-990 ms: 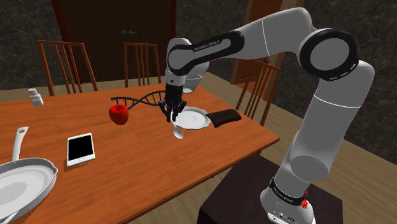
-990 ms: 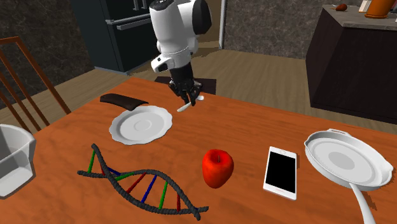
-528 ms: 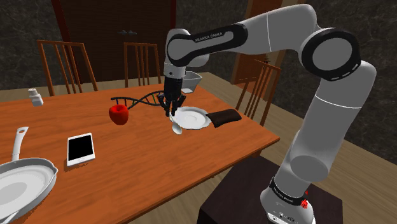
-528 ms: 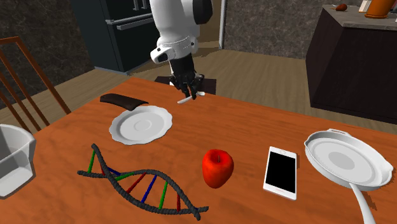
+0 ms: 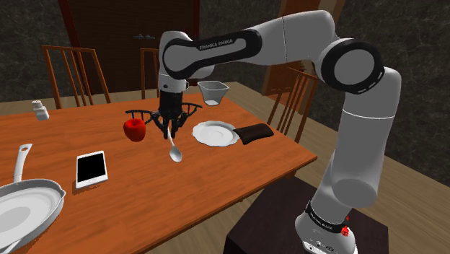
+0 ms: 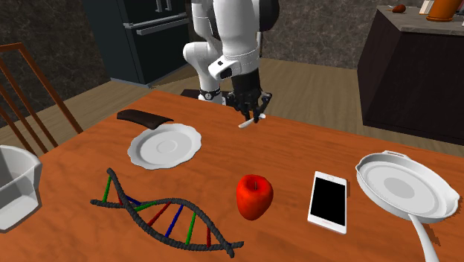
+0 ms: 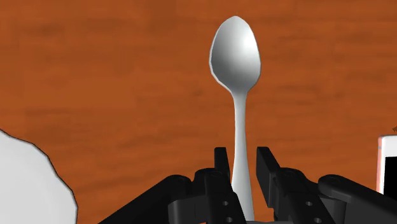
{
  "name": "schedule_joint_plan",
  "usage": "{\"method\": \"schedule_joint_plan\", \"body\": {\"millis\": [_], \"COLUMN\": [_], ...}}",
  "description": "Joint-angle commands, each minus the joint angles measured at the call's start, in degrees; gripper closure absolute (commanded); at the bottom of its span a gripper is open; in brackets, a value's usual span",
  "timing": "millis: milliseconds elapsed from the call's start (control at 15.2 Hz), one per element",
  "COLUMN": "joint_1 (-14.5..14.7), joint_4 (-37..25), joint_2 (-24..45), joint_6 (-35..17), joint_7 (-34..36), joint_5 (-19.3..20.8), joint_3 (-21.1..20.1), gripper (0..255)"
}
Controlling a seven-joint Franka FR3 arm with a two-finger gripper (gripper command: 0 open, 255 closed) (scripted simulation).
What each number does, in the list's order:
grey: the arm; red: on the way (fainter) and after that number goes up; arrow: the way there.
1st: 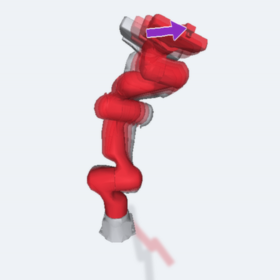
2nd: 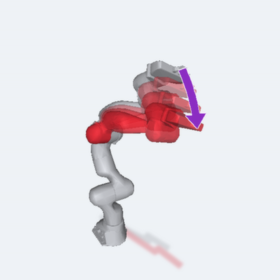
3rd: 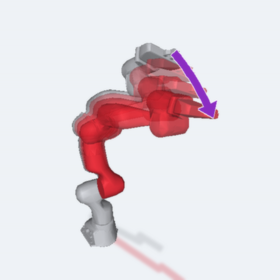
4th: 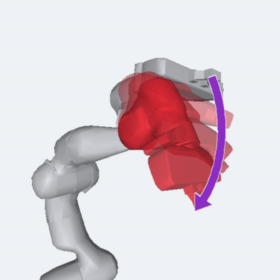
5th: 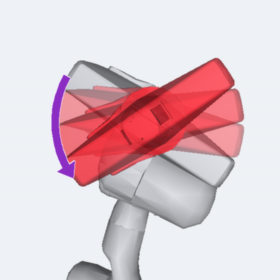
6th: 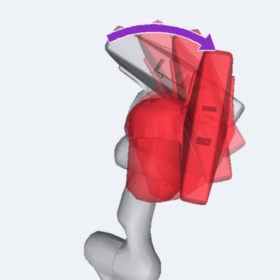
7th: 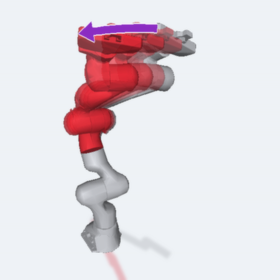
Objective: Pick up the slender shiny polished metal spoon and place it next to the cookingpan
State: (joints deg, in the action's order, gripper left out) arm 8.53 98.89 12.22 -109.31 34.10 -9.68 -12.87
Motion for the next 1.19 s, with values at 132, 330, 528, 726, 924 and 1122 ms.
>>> {"method": "schedule_joint_plan", "body": {"millis": [132,330,528,726,924,1122], "joint_1": [3.4,6.2,9.4,10.6,10.4,10.4], "joint_4": [-9.7,-17.6,-27.3,-29.6,-27.4,-25.5], "joint_2": [7.0,12.5,18.9,21.3,21.4,21.7], "joint_6": [1.9,3.8,6.7,6.4,4.2,2.0], "joint_7": [5.3,8.9,12.3,13.1,12.8,12.5], "joint_5": [2.0,3.7,5.4,5.9,5.9,5.9], "joint_3": [-1.3,-1.9,-2.2,-2.1,-2.1,-2.1], "gripper": [255,255,255,255,255,255]}}
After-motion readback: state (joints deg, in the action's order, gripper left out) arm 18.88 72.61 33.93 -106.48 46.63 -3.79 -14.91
